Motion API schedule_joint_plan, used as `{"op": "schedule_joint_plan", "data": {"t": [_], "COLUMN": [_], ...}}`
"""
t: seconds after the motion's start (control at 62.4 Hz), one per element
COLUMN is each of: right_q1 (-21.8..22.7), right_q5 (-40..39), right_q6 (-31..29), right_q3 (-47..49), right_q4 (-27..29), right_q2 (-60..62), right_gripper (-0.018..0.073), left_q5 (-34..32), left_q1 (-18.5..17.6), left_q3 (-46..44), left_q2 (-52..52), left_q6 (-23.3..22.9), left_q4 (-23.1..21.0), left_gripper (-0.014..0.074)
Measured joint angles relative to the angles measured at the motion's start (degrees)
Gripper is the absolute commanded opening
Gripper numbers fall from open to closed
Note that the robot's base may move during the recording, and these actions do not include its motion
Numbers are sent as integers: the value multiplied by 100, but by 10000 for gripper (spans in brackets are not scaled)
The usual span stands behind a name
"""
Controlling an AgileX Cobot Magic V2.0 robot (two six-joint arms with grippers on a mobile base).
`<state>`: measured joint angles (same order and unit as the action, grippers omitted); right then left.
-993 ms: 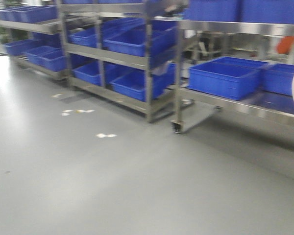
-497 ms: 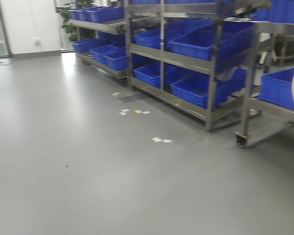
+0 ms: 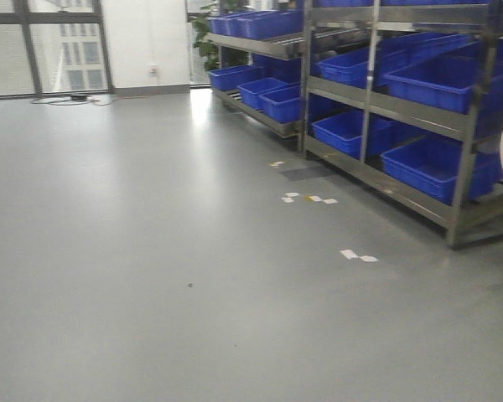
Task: Move white bin to right shelf second layer
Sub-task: 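Drive toward the windows carrying the bin in the right gripper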
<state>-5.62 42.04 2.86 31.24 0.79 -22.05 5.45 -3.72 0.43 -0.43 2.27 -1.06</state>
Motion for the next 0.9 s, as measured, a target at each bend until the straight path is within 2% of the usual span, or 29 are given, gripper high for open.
{"op": "schedule_joint_plan", "data": {"t": [0.897], "right_q1": [0], "right_q5": [0], "right_q6": [0], "right_q3": [0], "right_q4": [0], "right_q2": [0], "right_gripper": [55], "left_q5": [0], "left_q1": [0], "left_q3": [0], "left_q2": [0], "left_q6": [0], "left_q4": [0], "left_gripper": [85]}}
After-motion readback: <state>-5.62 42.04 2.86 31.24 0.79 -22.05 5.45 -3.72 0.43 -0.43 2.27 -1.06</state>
